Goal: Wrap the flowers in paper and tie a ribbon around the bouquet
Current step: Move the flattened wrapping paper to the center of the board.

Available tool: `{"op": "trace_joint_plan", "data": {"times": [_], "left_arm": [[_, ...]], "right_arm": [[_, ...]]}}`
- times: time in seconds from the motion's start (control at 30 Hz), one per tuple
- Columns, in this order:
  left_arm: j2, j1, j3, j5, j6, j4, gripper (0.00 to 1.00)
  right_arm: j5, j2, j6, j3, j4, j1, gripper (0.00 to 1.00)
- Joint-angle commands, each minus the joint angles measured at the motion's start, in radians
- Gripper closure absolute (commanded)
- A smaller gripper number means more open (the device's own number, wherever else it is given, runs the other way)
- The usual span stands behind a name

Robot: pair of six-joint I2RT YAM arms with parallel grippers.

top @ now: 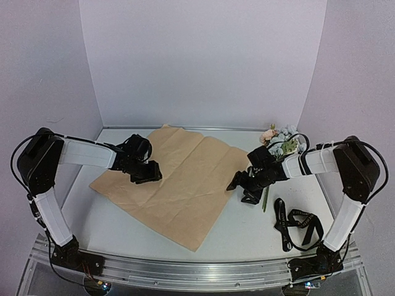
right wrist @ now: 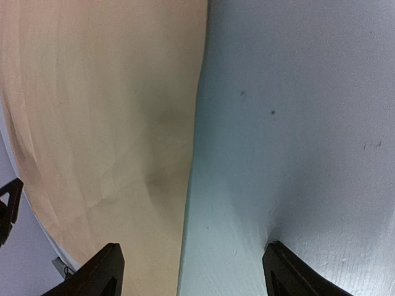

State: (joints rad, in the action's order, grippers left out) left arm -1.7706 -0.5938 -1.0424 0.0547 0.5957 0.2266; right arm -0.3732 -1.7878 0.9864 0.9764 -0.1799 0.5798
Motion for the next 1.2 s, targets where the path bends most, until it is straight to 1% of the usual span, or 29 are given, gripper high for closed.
{"op": "trace_joint_plan", "data": {"times": [0.0,0.13,0.33,0.63,0.77,0.83,0.87,0.93,0.97,1.07,1.17], "left_arm": [[-0.026,0.003,-0.028,0.001,-0.008,-0.03,0.49],[-0.069,0.003,-0.056,-0.015,-0.014,-0.014,0.5],[-0.126,0.003,-0.108,-0.028,-0.025,0.014,0.52],[-0.173,0.004,-0.151,-0.04,-0.04,0.047,0.54],[-0.179,0.003,-0.153,-0.037,-0.042,0.052,0.55],[-0.177,0.003,-0.151,-0.035,-0.043,0.049,0.55],[-0.177,0.003,-0.151,-0.033,-0.043,0.048,0.55],[-0.175,0.003,-0.155,-0.028,-0.047,0.049,0.55],[-0.173,0.003,-0.155,-0.022,-0.048,0.049,0.55],[-0.158,0.001,-0.144,0.006,-0.04,0.042,0.55],[-0.135,-0.008,-0.107,0.028,-0.026,0.024,0.55]], "right_arm": [[-0.005,-0.036,0.061,0.004,0.124,-0.035,0.22],[-0.01,-0.073,0.107,-0.014,0.213,-0.054,0.25],[-0.01,-0.123,0.144,-0.016,0.272,-0.073,0.32],[-0.008,-0.178,0.202,-0.004,0.366,-0.097,0.46],[-0.009,-0.186,0.213,0.005,0.385,-0.099,0.6],[-0.013,-0.184,0.216,0.004,0.388,-0.099,0.69],[-0.013,-0.182,0.215,0.002,0.388,-0.098,0.77],[-0.013,-0.17,0.215,-0.011,0.389,-0.097,0.88],[-0.01,-0.161,0.215,-0.022,0.39,-0.097,0.91],[0.013,-0.125,0.213,-0.074,0.394,-0.083,0.95],[0.081,-0.057,0.194,-0.167,0.396,-0.04,0.98]]}}
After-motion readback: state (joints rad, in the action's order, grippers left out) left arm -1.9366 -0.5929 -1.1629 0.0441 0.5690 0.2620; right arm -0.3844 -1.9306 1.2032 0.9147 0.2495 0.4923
